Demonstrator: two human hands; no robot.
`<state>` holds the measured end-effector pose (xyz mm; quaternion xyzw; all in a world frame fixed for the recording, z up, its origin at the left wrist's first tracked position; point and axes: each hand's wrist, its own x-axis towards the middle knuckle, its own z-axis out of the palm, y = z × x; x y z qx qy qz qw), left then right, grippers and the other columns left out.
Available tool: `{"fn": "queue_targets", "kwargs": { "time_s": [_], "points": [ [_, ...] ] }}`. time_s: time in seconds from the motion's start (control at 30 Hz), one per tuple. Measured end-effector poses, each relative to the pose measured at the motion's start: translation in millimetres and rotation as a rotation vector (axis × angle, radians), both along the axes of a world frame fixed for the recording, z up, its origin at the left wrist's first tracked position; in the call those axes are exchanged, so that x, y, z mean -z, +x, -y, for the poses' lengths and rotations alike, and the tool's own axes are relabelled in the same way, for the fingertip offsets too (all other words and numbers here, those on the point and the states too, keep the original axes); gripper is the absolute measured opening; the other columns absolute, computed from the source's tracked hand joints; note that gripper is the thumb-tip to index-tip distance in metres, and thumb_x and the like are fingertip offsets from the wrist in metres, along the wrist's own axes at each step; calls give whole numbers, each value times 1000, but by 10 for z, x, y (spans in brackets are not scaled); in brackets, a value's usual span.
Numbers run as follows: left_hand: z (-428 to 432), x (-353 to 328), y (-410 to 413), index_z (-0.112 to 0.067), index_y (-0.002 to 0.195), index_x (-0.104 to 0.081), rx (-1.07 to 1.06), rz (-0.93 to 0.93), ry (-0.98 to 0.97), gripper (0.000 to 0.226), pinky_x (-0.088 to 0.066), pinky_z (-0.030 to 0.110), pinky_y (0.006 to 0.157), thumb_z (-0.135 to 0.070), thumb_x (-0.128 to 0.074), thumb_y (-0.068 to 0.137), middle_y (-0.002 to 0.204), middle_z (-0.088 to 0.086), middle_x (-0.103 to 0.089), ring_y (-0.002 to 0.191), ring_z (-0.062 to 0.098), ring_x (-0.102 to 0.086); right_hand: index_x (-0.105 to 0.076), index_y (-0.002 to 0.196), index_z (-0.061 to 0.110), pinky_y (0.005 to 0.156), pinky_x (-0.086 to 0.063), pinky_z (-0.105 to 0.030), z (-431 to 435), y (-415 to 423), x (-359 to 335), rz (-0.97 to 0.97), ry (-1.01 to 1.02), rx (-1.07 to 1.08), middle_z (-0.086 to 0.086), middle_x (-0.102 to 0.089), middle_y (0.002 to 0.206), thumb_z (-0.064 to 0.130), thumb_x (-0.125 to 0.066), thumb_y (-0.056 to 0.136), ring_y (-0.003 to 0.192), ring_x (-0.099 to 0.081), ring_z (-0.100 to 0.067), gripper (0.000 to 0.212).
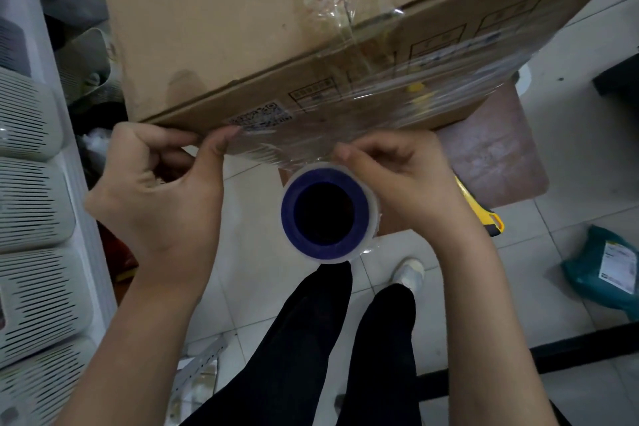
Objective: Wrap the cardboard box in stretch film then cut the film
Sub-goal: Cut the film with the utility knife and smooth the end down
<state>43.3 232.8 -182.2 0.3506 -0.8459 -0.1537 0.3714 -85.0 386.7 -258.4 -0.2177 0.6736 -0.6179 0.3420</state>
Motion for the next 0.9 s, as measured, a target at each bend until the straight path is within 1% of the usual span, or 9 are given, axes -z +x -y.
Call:
{"fn": "queue_targets", "kwargs": {
  "time_s": [0.1,0.2,0.3,0.37,0.5,0.6,0.7,0.77,0.9],
  "points": [
    [5,15,13,-41,73,-44,5,-2,-1,32,-41,23,54,-52,-73,79,63,-38,-53,52,-5,-49,-75,89,5,78,-56,-35,218,12,-75,-24,9,-139,-3,-79,91,46,-53,83,90,-73,-12,47],
    [2,46,42,-30,74,-47,23,-25,-5,32,-41,24,53,-46,-75,80,59,-24,-50,52,-4,-48,-64,100,-11,76,-52,-49,369,-12,-25,-103,123,-307,-17,-73,81,57,-39,83,78,-69,-29,74],
    [-14,59,60,-20,81,-51,28,-9,-31,32,-40,21,53,-42,-74,82,61,-11,-48,53,-6,-47,-67,95,1,73,-52,-46,416,-31,40,-124,232,-374,-9,-73,77,61,-34,80,76,-66,-33,71],
    [-15,55,71,-19,81,-51,29,1,-25,32,-38,17,55,-41,-74,82,62,-9,-49,53,-7,-47,-69,87,17,72,-51,-39,416,-19,60,-123,311,-431,6,-69,73,59,-38,82,72,-63,-20,53],
    [-17,55,79,-21,81,-50,20,10,-40,33,-37,13,56,-42,-75,81,64,-5,-52,53,-8,-47,-71,108,32,98,-48,-40,396,-30,20,-35,386,-486,10,-71,113,47,-49,92,109,-62,-13,31],
    [-8,58,75,-24,80,-49,19,0,-39,32,-39,18,54,-43,-75,80,61,-13,-49,53,-8,-47,-71,86,38,82,-49,-30,304,-63,-145,-8,348,-483,20,-67,80,49,-51,92,87,-64,1,24],
    [4,80,77,-23,78,-52,25,-15,-42,30,-40,26,52,-42,-76,80,62,-11,-50,52,-5,-46,-77,100,28,80,-49,-13,262,-11,-426,0,126,-402,35,-63,77,35,-58,89,90,-59,24,23],
    [10,94,83,-22,79,-53,36,-16,-45,28,-41,28,50,-38,-76,81,64,-6,-53,50,2,-45,-75,109,19,84,-49,-6,317,35,-559,-23,-27,-349,32,-67,83,19,-57,87,92,-62,20,29],
    [15,101,84,-18,79,-53,38,-23,-31,29,-40,21,52,-38,-75,82,61,-15,-49,51,-1,-48,-75,108,8,94,-53,-24,436,54,-469,-15,-81,-236,8,-74,96,3,-52,86,98,-68,-1,33]
  ]
}}
